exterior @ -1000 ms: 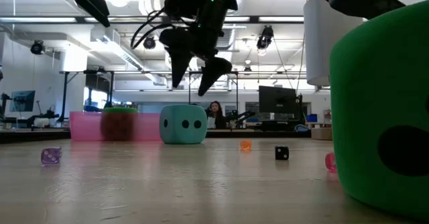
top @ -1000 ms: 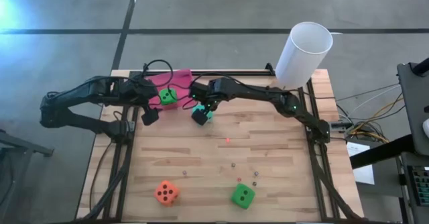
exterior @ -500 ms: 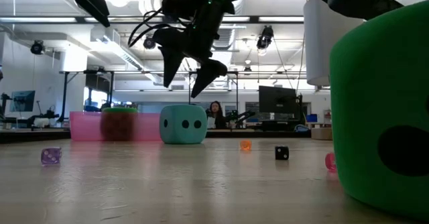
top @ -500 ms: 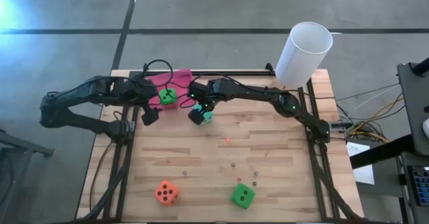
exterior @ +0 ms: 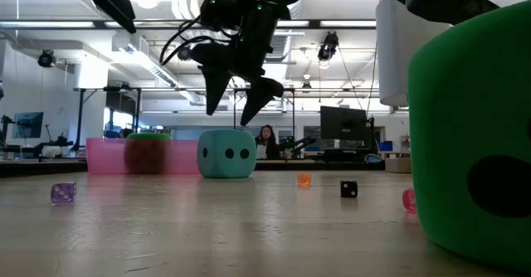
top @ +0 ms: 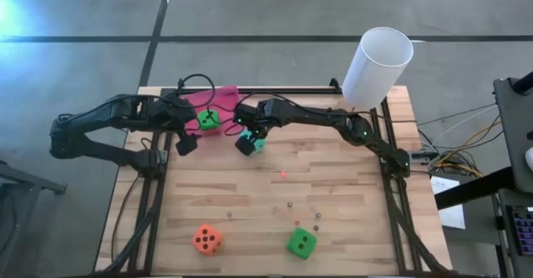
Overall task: Pick & Place Dice
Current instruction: Put the big blue dice into the red bin
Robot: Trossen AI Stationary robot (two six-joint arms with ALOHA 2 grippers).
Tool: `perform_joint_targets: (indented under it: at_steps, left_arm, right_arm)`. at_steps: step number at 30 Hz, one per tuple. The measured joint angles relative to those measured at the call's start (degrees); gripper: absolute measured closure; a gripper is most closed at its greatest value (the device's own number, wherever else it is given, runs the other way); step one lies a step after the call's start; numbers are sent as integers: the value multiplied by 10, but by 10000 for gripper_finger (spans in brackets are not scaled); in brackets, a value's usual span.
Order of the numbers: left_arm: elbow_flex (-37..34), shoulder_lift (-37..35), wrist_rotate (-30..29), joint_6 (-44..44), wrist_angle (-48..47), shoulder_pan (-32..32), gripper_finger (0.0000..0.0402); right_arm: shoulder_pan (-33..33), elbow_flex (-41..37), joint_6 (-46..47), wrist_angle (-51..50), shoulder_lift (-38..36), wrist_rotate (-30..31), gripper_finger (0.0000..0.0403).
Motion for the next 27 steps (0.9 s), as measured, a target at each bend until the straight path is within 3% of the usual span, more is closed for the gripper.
perform_joint_targets:
  at_steps: [27]
  left_arm:
    - [0, 0, 0, -1, 0, 0, 14]
  right_arm:
    - [-2, -18, 10, 28, 0, -1, 3]
